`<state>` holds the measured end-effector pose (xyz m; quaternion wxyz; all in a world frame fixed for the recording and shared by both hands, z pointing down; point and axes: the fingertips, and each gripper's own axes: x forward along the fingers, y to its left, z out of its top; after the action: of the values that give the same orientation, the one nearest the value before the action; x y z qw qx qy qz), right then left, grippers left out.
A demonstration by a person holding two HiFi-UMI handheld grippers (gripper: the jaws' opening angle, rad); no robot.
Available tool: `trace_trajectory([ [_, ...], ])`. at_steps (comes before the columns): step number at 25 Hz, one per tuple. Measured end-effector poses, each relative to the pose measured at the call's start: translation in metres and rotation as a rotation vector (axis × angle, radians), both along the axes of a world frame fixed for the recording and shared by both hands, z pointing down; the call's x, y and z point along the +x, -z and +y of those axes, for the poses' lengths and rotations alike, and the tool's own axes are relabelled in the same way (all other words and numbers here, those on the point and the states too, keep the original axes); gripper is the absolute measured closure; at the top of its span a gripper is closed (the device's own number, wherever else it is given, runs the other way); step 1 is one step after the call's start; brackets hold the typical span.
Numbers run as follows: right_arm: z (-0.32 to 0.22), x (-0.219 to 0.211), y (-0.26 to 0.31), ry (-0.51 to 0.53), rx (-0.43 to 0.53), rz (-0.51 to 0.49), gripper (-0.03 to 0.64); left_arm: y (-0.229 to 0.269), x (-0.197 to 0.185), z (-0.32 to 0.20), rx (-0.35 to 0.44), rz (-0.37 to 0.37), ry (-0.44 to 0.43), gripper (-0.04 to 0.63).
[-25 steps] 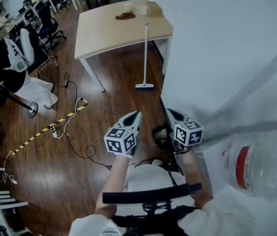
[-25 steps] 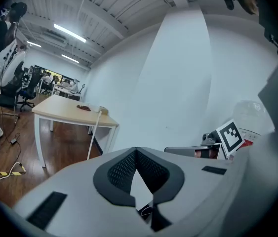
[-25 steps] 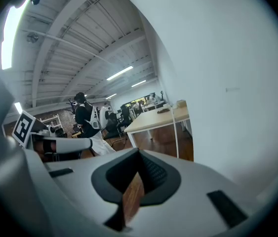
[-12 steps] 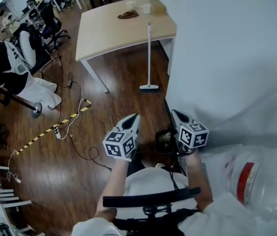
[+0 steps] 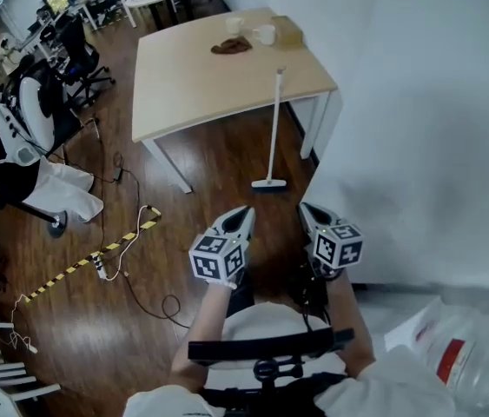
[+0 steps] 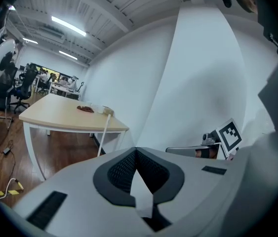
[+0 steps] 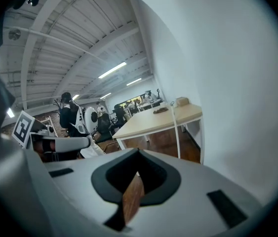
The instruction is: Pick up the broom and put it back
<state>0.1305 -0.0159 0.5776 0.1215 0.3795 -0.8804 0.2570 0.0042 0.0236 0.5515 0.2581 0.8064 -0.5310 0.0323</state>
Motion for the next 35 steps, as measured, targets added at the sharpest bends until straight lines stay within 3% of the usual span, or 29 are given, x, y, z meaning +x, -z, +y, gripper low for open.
trace_trajectory([
  [13, -0.114, -0.126, 0.012, -0.088, -0.021, 0.038, 0.607, 0.02, -0.108, -0.12, -0.001, 0.029, -0.136, 0.606],
  [21, -0.137, -0.141, 0.013, -0.157, -0.023, 0.064, 0.607, 0.027, -0.141, -0.15, 0.008, 0.051, -0.16, 0.606],
  [35, -0.203, -0.159, 0.013, -0.126, -0.009, 0.079, 0.607, 0.02, -0.157, -0.205, -0.003, 0.058, -0.111, 0.606],
])
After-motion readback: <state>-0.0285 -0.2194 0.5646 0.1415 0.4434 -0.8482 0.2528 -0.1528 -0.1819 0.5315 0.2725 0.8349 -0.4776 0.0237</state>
